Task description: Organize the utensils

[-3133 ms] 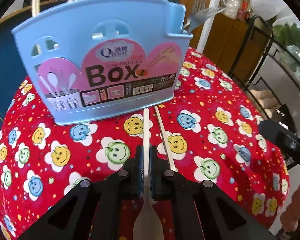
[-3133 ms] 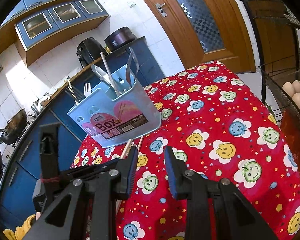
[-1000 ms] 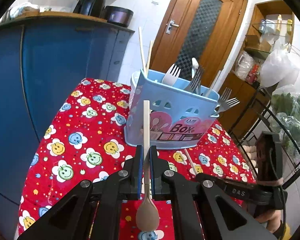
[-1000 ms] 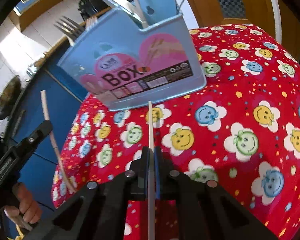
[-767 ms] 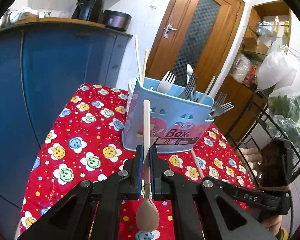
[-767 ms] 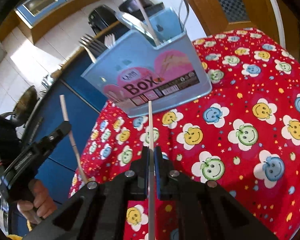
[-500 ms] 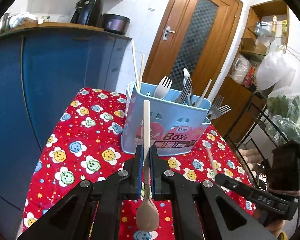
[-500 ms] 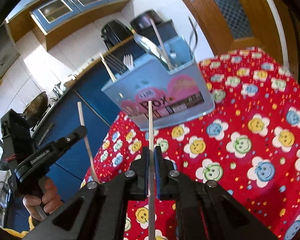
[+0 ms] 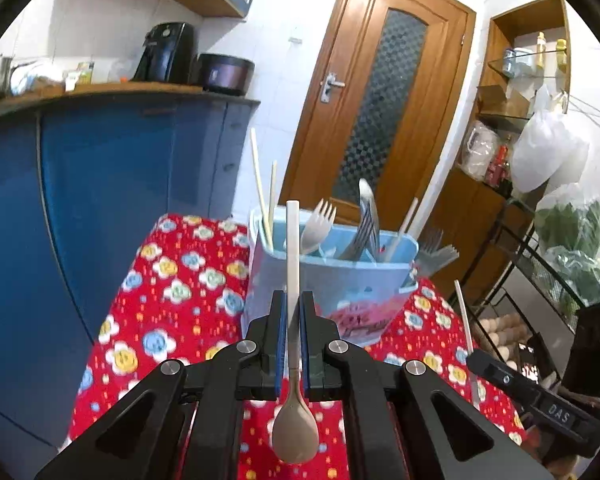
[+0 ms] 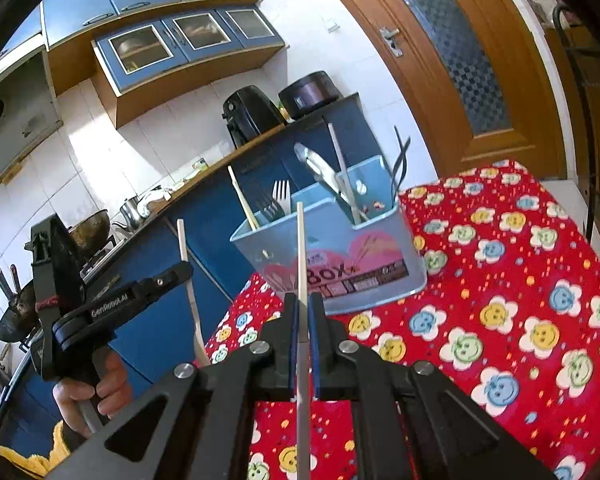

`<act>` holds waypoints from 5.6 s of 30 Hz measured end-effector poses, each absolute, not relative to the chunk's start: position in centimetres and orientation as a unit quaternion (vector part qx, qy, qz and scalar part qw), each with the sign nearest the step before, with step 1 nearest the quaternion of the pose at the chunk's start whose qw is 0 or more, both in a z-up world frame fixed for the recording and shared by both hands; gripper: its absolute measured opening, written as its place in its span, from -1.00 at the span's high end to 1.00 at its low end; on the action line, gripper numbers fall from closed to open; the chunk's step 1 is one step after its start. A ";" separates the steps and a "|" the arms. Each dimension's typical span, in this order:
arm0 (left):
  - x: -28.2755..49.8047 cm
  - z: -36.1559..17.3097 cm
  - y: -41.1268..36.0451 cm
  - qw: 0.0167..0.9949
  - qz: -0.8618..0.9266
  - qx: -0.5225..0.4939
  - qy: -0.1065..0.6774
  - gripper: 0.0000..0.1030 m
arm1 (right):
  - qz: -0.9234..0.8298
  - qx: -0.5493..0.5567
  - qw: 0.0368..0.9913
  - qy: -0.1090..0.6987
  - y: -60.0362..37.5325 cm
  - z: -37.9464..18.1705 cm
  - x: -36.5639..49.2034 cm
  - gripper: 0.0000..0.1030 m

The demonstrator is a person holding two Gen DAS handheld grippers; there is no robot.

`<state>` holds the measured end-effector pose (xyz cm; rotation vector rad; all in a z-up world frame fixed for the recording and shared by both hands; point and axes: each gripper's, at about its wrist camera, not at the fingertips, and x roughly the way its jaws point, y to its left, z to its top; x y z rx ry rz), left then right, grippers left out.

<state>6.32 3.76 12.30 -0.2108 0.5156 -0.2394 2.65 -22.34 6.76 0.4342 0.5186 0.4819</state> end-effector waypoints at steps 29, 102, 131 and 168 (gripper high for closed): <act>16.8 18.6 2.1 0.981 -0.083 -0.096 0.147 0.89 | 0.227 0.176 0.944 0.159 -23.6 11.3 7.6 0.87; 6.1 9.5 1.2 0.964 -0.062 -0.052 0.254 -0.31 | 0.166 0.113 0.957 0.210 -19.8 8.3 3.2 -0.43; 5.7 6.3 0.1 0.957 -0.044 -0.037 0.284 -0.31 | 0.145 0.122 0.947 0.258 -19.8 4.2 2.9 -0.46; 5.5 6.3 0.1 0.958 -0.048 -0.041 0.281 -0.30 | 0.145 0.123 0.947 0.258 -19.8 4.2 2.8 -0.47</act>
